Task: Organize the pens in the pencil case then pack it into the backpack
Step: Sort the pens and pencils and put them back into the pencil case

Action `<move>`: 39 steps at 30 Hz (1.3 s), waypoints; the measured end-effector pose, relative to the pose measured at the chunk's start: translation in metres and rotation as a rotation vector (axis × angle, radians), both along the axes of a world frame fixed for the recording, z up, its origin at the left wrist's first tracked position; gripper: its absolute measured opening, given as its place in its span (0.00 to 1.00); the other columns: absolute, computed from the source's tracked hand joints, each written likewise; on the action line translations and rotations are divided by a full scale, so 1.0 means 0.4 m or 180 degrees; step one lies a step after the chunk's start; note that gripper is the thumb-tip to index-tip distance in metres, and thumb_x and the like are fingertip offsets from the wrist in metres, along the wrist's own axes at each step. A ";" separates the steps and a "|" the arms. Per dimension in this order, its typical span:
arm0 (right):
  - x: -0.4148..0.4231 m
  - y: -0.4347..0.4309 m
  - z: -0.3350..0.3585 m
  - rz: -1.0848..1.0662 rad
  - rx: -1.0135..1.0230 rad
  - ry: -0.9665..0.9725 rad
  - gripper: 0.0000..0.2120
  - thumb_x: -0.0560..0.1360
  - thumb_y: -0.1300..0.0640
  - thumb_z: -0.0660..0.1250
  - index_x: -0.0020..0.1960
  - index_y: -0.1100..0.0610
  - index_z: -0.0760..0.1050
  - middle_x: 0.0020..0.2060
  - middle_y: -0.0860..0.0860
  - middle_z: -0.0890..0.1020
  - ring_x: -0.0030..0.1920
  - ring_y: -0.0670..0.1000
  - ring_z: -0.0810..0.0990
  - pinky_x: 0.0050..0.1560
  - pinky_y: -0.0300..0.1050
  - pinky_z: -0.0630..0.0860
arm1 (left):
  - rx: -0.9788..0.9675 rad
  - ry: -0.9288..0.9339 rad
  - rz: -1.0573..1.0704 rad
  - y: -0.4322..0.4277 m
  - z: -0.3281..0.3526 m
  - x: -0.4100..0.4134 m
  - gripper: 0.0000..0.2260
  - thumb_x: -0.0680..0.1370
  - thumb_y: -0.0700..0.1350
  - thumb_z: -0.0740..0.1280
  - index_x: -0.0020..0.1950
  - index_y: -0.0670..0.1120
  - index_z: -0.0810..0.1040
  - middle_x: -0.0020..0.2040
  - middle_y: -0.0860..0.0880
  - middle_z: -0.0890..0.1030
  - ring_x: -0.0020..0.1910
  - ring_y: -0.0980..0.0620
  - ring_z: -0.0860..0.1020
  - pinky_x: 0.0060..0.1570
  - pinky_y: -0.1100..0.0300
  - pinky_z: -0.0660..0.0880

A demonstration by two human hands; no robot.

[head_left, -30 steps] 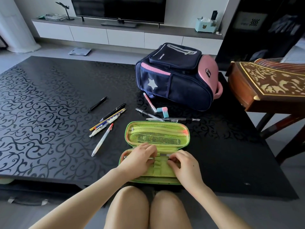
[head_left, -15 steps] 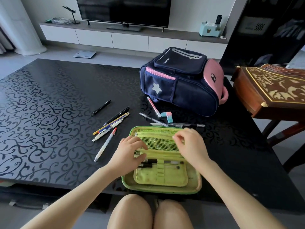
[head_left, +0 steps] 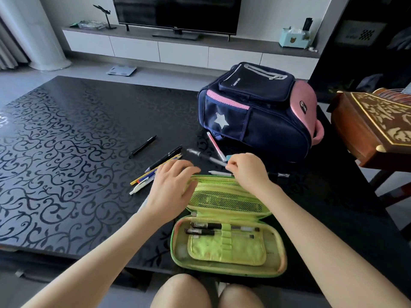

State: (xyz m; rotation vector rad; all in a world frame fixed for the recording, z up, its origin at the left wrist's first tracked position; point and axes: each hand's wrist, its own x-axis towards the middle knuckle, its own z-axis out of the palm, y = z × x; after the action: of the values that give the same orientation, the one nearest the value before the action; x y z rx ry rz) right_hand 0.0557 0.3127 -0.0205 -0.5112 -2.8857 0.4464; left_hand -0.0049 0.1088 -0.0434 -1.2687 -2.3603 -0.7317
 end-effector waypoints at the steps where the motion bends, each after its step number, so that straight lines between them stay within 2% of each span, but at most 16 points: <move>1: 0.036 -0.014 0.015 0.0212 -0.0092 0.0212 0.09 0.76 0.58 0.65 0.39 0.58 0.79 0.34 0.50 0.77 0.43 0.50 0.73 0.43 0.48 0.70 | -0.0152 0.0230 -0.0042 0.003 0.012 0.009 0.12 0.76 0.49 0.63 0.56 0.47 0.79 0.54 0.48 0.80 0.54 0.46 0.76 0.55 0.51 0.70; 2: 0.073 -0.028 0.027 0.0452 -0.0200 0.0361 0.07 0.75 0.59 0.67 0.41 0.59 0.81 0.33 0.46 0.75 0.43 0.48 0.72 0.47 0.48 0.70 | -0.0304 0.0386 -0.0149 0.003 0.023 0.019 0.14 0.76 0.52 0.61 0.57 0.48 0.78 0.55 0.48 0.80 0.55 0.46 0.76 0.55 0.51 0.69; 4: 0.146 -0.057 0.043 0.0798 -0.0431 0.0386 0.05 0.74 0.57 0.68 0.44 0.57 0.82 0.33 0.41 0.74 0.42 0.45 0.71 0.46 0.41 0.67 | -0.0485 0.0303 -0.0483 0.000 0.027 0.045 0.14 0.77 0.55 0.59 0.55 0.51 0.79 0.48 0.51 0.81 0.47 0.47 0.78 0.48 0.52 0.73; 6: 0.210 -0.078 0.036 0.0847 -0.0657 0.0234 0.08 0.74 0.51 0.67 0.48 0.53 0.82 0.38 0.42 0.79 0.44 0.44 0.72 0.45 0.36 0.67 | -0.0347 -0.0197 -0.0750 -0.015 0.013 0.075 0.12 0.78 0.53 0.59 0.52 0.52 0.80 0.38 0.54 0.81 0.36 0.49 0.77 0.38 0.56 0.75; 7: 0.242 -0.085 0.022 0.0808 -0.0744 0.0180 0.10 0.74 0.48 0.65 0.51 0.51 0.81 0.41 0.42 0.80 0.45 0.43 0.73 0.47 0.35 0.68 | -0.0233 -0.0438 -0.0800 -0.027 0.001 0.094 0.11 0.77 0.52 0.60 0.51 0.52 0.81 0.36 0.55 0.80 0.34 0.50 0.76 0.37 0.57 0.75; 10: 0.324 -0.089 -0.049 0.0400 -0.0742 0.0321 0.17 0.73 0.43 0.63 0.60 0.47 0.76 0.41 0.40 0.78 0.45 0.42 0.72 0.47 0.35 0.71 | -0.0018 -0.0813 -0.0744 -0.074 -0.040 0.137 0.13 0.76 0.55 0.61 0.48 0.52 0.83 0.37 0.56 0.80 0.36 0.53 0.74 0.40 0.64 0.73; 12: 0.366 -0.087 -0.100 0.0079 -0.0594 0.0499 0.16 0.74 0.44 0.61 0.57 0.50 0.77 0.37 0.42 0.77 0.41 0.43 0.73 0.42 0.36 0.72 | 0.0113 -0.1031 -0.0599 -0.112 -0.067 0.139 0.17 0.76 0.61 0.58 0.48 0.55 0.84 0.38 0.58 0.75 0.39 0.57 0.70 0.42 0.72 0.67; 15: 0.397 -0.085 -0.159 -0.0001 -0.0265 0.0718 0.15 0.74 0.47 0.58 0.47 0.54 0.80 0.35 0.43 0.78 0.37 0.46 0.74 0.38 0.41 0.74 | 0.0082 -0.1036 -0.0492 -0.155 -0.094 0.120 0.19 0.76 0.64 0.55 0.48 0.58 0.83 0.37 0.60 0.71 0.38 0.60 0.67 0.44 0.73 0.66; 18: 0.396 -0.093 -0.185 0.0030 -0.0059 0.0871 0.12 0.74 0.53 0.58 0.43 0.55 0.79 0.37 0.46 0.78 0.37 0.48 0.76 0.39 0.42 0.74 | -0.0034 -0.0878 -0.0565 -0.167 -0.098 0.112 0.19 0.76 0.62 0.56 0.46 0.57 0.84 0.37 0.61 0.68 0.38 0.62 0.65 0.46 0.78 0.63; 24: 0.393 -0.097 -0.190 0.0005 0.0060 0.1012 0.11 0.74 0.55 0.59 0.42 0.56 0.79 0.36 0.47 0.78 0.35 0.49 0.76 0.36 0.43 0.74 | -0.0268 -0.0712 -0.0748 -0.135 -0.100 0.120 0.21 0.78 0.61 0.53 0.47 0.55 0.84 0.37 0.52 0.73 0.40 0.55 0.66 0.41 0.68 0.67; 27: 0.392 -0.096 -0.193 0.0027 0.0105 0.1057 0.11 0.74 0.56 0.59 0.41 0.56 0.79 0.36 0.48 0.78 0.35 0.50 0.75 0.36 0.43 0.73 | -0.0310 -0.0575 -0.0700 -0.107 -0.104 0.140 0.17 0.77 0.57 0.57 0.46 0.54 0.84 0.37 0.51 0.74 0.40 0.54 0.67 0.39 0.66 0.70; 30: 0.391 -0.095 -0.196 0.0063 0.0119 0.1045 0.10 0.74 0.55 0.59 0.43 0.55 0.79 0.37 0.47 0.78 0.35 0.50 0.76 0.36 0.42 0.73 | -0.0311 -0.0639 -0.0763 -0.065 -0.114 0.181 0.12 0.75 0.52 0.61 0.47 0.50 0.82 0.38 0.50 0.76 0.41 0.54 0.67 0.42 0.65 0.70; 33: 0.395 -0.095 -0.199 0.0139 0.0114 0.1124 0.09 0.72 0.61 0.61 0.49 0.51 0.75 0.38 0.47 0.77 0.36 0.49 0.74 0.37 0.41 0.71 | -0.0318 -0.0650 -0.0773 -0.029 -0.116 0.220 0.10 0.75 0.48 0.59 0.47 0.49 0.80 0.39 0.50 0.76 0.41 0.55 0.67 0.46 0.63 0.67; 35: 0.396 -0.092 -0.200 0.0181 0.0110 0.1142 0.15 0.69 0.66 0.64 0.50 0.49 0.73 0.37 0.47 0.76 0.35 0.49 0.74 0.35 0.41 0.71 | -0.0298 -0.0723 -0.0786 -0.023 -0.115 0.226 0.11 0.75 0.46 0.58 0.47 0.49 0.80 0.39 0.51 0.77 0.41 0.56 0.67 0.47 0.65 0.64; 37: 0.397 -0.088 -0.203 0.0191 0.0105 0.1092 0.17 0.67 0.69 0.65 0.50 0.51 0.76 0.36 0.48 0.75 0.34 0.50 0.74 0.34 0.42 0.72 | -0.0275 -0.0863 -0.0794 -0.030 -0.112 0.221 0.12 0.74 0.47 0.58 0.46 0.50 0.81 0.40 0.53 0.78 0.42 0.57 0.69 0.48 0.63 0.64; 39: 0.401 -0.088 -0.199 0.0283 0.0174 0.0995 0.14 0.67 0.67 0.66 0.48 0.53 0.79 0.35 0.47 0.76 0.34 0.49 0.74 0.33 0.42 0.72 | -0.0326 -0.0893 -0.0786 -0.039 -0.109 0.212 0.11 0.73 0.49 0.60 0.44 0.53 0.82 0.39 0.57 0.80 0.42 0.58 0.70 0.48 0.61 0.65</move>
State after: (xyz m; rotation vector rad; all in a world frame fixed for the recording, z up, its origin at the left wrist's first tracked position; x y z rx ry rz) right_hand 0.2163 0.2775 -0.0999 -0.2763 -2.6174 0.4175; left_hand 0.0800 0.0932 -0.0871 -1.6159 -2.5135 -0.9276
